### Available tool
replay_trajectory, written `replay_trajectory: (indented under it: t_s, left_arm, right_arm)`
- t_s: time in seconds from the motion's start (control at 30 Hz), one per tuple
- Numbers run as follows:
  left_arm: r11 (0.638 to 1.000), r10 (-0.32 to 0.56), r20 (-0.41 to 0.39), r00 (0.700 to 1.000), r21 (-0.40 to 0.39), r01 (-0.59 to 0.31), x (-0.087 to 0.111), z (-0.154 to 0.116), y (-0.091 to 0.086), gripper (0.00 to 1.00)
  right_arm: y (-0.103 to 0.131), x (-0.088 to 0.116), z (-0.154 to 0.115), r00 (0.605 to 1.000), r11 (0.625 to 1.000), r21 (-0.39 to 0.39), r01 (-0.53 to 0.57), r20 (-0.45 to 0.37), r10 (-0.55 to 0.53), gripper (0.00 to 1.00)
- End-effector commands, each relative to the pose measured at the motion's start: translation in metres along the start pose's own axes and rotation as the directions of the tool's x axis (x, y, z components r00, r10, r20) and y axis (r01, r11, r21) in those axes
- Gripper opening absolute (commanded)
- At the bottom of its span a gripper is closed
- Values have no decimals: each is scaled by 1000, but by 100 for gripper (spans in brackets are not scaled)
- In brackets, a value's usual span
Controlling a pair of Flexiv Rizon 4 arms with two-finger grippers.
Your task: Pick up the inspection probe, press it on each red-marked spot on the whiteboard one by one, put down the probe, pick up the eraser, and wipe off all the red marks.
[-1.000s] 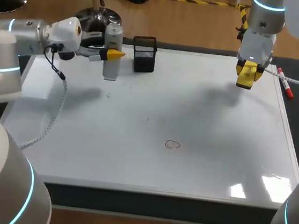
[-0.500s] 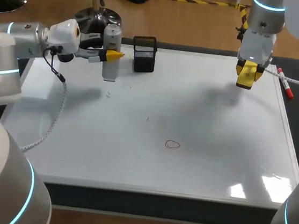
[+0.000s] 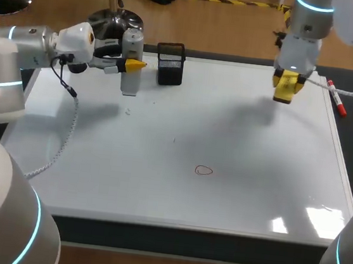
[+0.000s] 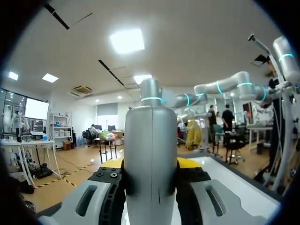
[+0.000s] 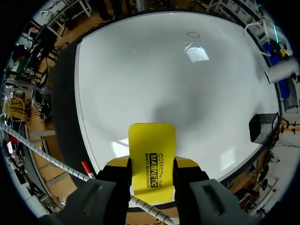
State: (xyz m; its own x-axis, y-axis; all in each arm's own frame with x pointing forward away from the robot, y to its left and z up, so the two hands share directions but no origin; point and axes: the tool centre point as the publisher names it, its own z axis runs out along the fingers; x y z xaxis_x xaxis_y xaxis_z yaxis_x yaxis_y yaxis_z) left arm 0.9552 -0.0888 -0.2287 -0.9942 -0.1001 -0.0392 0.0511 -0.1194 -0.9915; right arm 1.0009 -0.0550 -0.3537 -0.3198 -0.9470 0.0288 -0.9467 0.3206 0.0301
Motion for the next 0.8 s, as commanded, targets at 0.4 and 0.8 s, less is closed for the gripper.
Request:
replay_trajectory:
  t_s: [0.4,0.8]
  left_arm:
    - [1000,1,1,1000,1,-1,0,0,0,0]
    - [1000,1,1,1000,1,-1,0,0,0,0]
  right_arm:
    - [86,-68,1,985,982,69,174,5,-175,0]
    - [166,-113,8,960,960,75,271,53,-275,0]
